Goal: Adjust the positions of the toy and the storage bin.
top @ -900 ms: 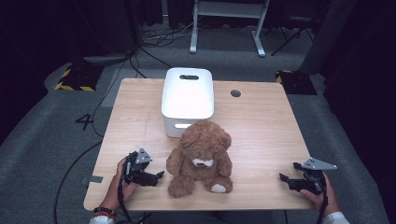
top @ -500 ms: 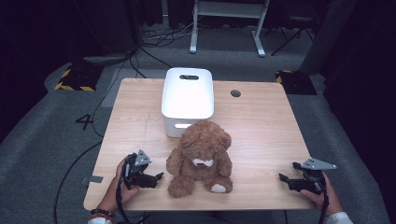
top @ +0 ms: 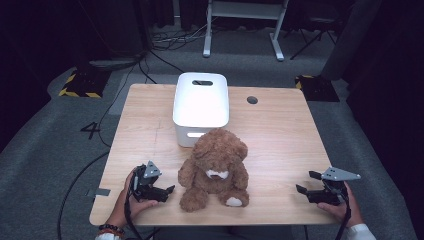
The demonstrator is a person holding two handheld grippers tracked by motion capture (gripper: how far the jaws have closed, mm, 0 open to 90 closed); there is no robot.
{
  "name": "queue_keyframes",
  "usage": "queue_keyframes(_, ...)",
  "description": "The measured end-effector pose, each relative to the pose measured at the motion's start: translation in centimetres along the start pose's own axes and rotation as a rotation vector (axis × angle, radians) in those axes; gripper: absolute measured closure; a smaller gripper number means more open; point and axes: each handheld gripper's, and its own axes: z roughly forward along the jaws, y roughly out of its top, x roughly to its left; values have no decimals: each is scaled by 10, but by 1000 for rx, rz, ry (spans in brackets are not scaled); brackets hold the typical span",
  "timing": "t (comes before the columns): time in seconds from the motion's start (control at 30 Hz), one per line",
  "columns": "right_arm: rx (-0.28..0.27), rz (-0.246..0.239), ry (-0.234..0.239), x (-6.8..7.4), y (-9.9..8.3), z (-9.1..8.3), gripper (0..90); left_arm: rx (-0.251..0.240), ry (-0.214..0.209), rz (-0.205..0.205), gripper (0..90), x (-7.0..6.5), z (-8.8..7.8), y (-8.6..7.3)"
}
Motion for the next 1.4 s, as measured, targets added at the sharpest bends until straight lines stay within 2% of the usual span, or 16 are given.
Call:
queue_keyframes(0.13, -4, -20, 4, 4, 10, 2, 217, 0, 1, 1, 69, 0, 0, 0)
queue_keyframes(0.2, 9, -47, -15, 6, 15, 4, 223, 0, 1, 1, 69, 0, 0, 0)
queue_keyframes(0.27, 10, -53, -14, 7, 17, 6, 223, 0, 4, 4, 70, 0, 0, 0)
queue_keyframes(0.4, -10, -61, 12, 11, 25, 9, 218, 0, 2, 3, 71, 0, 0, 0)
queue_keyframes(0.53, -35, -71, 19, 13, 33, 8, 220, 1, 2, 1, 70, 0, 0, 0)
queue_keyframes(0.8, -57, -103, 43, 20, 48, 8, 226, 0, 1, 1, 70, 0, 0, 0)
queue_keyframes(0.93, -68, -102, 61, 23, 52, 9, 225, 0, 4, 1, 69, 0, 0, 0)
queue_keyframes(1.4, -92, -156, 117, 41, 79, 14, 217, 0, 5, -5, 65, 0, 0, 0)
